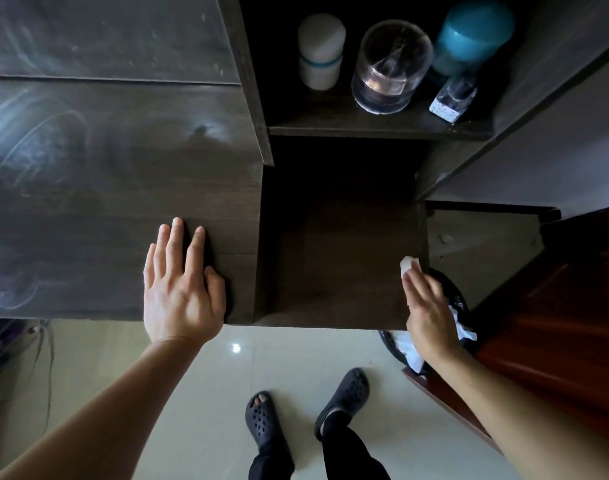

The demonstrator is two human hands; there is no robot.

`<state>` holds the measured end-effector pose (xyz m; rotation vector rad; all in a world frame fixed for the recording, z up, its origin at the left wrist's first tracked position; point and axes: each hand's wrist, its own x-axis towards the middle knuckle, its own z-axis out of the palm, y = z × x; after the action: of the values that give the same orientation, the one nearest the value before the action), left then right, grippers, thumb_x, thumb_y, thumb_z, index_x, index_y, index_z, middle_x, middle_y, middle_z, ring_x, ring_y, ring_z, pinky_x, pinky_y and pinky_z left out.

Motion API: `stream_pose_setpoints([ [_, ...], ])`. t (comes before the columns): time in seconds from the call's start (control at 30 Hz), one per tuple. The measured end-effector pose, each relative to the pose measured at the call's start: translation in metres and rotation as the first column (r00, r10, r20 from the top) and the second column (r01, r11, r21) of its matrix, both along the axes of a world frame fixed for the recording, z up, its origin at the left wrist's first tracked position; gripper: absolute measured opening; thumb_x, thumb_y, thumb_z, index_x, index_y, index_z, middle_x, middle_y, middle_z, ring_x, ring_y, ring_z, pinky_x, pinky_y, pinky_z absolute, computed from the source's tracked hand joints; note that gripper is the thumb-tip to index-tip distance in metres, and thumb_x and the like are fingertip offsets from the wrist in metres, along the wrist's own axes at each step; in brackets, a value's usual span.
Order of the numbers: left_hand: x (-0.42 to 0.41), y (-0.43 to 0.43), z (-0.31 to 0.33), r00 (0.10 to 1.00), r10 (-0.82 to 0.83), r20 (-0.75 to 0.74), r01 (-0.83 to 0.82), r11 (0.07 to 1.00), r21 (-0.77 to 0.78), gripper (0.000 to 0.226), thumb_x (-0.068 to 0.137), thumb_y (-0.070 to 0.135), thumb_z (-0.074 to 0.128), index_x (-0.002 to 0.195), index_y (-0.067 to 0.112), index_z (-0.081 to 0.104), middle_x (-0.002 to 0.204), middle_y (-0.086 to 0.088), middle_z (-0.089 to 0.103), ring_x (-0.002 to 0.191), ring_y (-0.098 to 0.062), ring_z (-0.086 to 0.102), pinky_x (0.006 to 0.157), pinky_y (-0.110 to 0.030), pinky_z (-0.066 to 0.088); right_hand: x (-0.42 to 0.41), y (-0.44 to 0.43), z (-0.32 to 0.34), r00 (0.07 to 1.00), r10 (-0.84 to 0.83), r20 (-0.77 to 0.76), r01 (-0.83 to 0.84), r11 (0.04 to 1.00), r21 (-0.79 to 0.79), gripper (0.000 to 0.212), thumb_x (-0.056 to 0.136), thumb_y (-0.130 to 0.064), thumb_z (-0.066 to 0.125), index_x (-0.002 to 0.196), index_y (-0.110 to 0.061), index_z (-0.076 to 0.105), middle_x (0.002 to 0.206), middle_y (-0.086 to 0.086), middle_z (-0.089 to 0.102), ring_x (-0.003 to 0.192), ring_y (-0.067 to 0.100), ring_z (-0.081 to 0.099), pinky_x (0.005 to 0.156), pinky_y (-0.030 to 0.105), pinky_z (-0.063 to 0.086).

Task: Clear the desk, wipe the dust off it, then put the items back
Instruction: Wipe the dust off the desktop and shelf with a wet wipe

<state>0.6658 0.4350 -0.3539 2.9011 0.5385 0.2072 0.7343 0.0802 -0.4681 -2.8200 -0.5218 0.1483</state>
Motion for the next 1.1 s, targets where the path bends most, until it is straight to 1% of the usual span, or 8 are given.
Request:
stream_pose_setpoints([
  [0.3, -0.001, 0.003, -0.001, 1.000, -0.030, -0.007, 0.029, 0.999, -0.018, 0.058, 0.085, 0.025, 0.033, 0.136, 0.002, 0.043, 0.148, -0.025, 0.031, 0.140, -0.039, 0.023, 0.115, -0.051, 0.020, -0.087, 0.037, -0.001, 0.928, -0.367, -0.058, 0.372, 0.908, 0.191, 0.051, 0.062, 0.026, 0.065, 0.103, -0.003, 0.069, 0.108, 0.016, 0.059, 0.099, 0.020, 0.056, 0.085, 0.020, 0.045],
  [0.4, -0.003, 0.003, 0.000, 0.998, -0.043, -0.046, 0.042, 0.999, -0.024, 0.057, 0.085, 0.024, 0.033, 0.137, 0.003, 0.042, 0.149, -0.026, 0.029, 0.140, -0.040, 0.022, 0.115, -0.052, 0.018, -0.114, 0.033, 0.008, 0.864, -0.477, -0.162, 0.498, 0.857, 0.135, 0.034, 0.064, 0.023, 0.062, 0.085, -0.003, 0.072, 0.093, 0.012, 0.064, 0.087, 0.026, 0.061, 0.077, 0.019, 0.043],
  [0.53, -0.002, -0.005, 0.010, 0.963, -0.266, -0.036, 0.262, 0.961, -0.085, 0.055, 0.081, 0.023, 0.033, 0.129, 0.001, 0.051, 0.144, -0.026, 0.036, 0.137, -0.043, 0.027, 0.112, -0.055, 0.024, -0.155, 0.009, 0.001, 0.571, -0.737, -0.361, 0.811, 0.575, 0.109, 0.027, 0.073, 0.012, 0.058, 0.078, -0.009, 0.074, 0.088, 0.011, 0.069, 0.083, 0.031, 0.064, 0.075, 0.028, 0.047],
  [0.63, -0.002, -0.054, 0.019, 0.829, -0.558, 0.025, 0.556, 0.822, -0.124, 0.047, 0.081, 0.019, 0.037, 0.118, 0.003, 0.060, 0.134, -0.022, 0.049, 0.129, -0.039, 0.041, 0.109, -0.052, 0.032, -0.166, -0.012, -0.002, 0.322, -0.831, -0.454, 0.942, 0.328, 0.068, 0.022, 0.075, 0.001, 0.060, 0.068, -0.016, 0.073, 0.080, 0.012, 0.072, 0.073, 0.029, 0.066, 0.064, 0.028, 0.044],
  [0.73, 0.004, -0.120, 0.016, 0.753, -0.658, 0.024, 0.644, 0.728, -0.234, 0.041, 0.081, 0.021, 0.038, 0.109, 0.008, 0.065, 0.120, -0.013, 0.059, 0.111, -0.033, 0.055, 0.097, -0.044, 0.044, -0.162, -0.033, 0.000, 0.203, -0.875, -0.440, 0.975, 0.224, 0.006, 0.016, 0.075, -0.017, 0.062, 0.070, -0.010, 0.075, 0.082, 0.016, 0.072, 0.078, 0.033, 0.064, 0.063, 0.025, 0.037],
  [0.87, 0.026, -0.185, -0.017, 0.695, -0.719, -0.032, 0.678, 0.669, -0.304, 0.032, 0.079, 0.017, 0.046, 0.103, 0.009, 0.066, 0.109, -0.011, 0.061, 0.098, -0.032, 0.060, 0.087, -0.040, 0.048, -0.141, -0.069, -0.028, 0.025, -0.869, -0.493, 0.999, 0.040, -0.020, 0.010, 0.078, -0.010, 0.064, 0.076, -0.008, 0.074, 0.083, 0.017, 0.072, 0.084, 0.034, 0.067, 0.067, 0.026, 0.045],
  [1.0, 0.057, -0.223, -0.062, 0.677, -0.726, -0.120, 0.689, 0.683, -0.241, 0.038, 0.081, 0.021, 0.040, 0.106, 0.007, 0.064, 0.120, -0.016, 0.056, 0.108, -0.036, 0.054, 0.089, -0.044, 0.046, -0.108, -0.102, -0.067, 0.011, -0.771, -0.636, 1.000, 0.025, -0.013, 0.021, 0.084, -0.003, 0.058, 0.067, -0.013, 0.065, 0.073, 0.002, 0.063, 0.090, 0.025, 0.062, 0.065, 0.022, 0.043],
  [1.1, 0.079, -0.237, -0.095, 0.699, -0.697, -0.161, 0.683, 0.717, -0.141, 0.046, 0.083, 0.024, 0.034, 0.117, 0.006, 0.059, 0.133, -0.022, 0.048, 0.123, -0.040, 0.046, 0.096, -0.050, 0.043, -0.080, -0.113, -0.099, 0.075, -0.801, -0.594, 0.996, 0.089, 0.005, 0.017, 0.081, -0.006, 0.057, 0.076, -0.004, 0.073, 0.085, 0.014, 0.072, 0.087, 0.030, 0.067, 0.072, 0.031, 0.051],
])
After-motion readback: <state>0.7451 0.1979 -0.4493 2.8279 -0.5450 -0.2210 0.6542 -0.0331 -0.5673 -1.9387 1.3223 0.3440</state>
